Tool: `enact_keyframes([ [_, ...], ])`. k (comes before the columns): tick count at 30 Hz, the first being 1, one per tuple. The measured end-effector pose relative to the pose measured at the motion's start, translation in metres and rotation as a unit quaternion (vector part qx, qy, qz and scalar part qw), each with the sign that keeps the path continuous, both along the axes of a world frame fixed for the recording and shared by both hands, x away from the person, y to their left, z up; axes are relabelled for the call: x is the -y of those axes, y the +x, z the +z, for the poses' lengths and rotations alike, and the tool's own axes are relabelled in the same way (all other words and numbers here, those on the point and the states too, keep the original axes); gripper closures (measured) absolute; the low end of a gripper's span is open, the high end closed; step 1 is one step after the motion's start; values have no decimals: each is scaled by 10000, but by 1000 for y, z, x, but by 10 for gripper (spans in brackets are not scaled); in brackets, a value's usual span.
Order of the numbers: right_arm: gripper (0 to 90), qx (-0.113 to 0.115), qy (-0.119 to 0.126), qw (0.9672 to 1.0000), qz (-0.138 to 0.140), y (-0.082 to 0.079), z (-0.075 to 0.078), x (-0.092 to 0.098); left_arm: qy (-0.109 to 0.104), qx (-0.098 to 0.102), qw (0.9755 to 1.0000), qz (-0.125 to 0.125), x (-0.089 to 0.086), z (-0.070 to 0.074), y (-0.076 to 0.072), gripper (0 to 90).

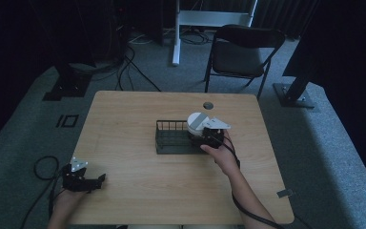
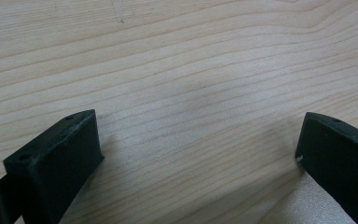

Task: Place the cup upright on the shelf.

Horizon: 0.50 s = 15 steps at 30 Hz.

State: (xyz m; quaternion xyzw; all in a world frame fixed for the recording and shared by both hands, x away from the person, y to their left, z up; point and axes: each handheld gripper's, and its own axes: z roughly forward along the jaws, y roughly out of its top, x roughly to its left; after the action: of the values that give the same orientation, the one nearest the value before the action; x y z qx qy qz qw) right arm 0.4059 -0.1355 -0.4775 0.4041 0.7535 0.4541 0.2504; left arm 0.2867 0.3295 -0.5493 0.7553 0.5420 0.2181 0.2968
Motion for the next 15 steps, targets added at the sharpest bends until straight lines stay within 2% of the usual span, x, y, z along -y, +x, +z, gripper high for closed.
enact_keyframes([
  [15, 129, 62, 120, 9999, 1, -8, 2, 11, 0, 0, 10000, 0, 0, 0, 0, 2],
])
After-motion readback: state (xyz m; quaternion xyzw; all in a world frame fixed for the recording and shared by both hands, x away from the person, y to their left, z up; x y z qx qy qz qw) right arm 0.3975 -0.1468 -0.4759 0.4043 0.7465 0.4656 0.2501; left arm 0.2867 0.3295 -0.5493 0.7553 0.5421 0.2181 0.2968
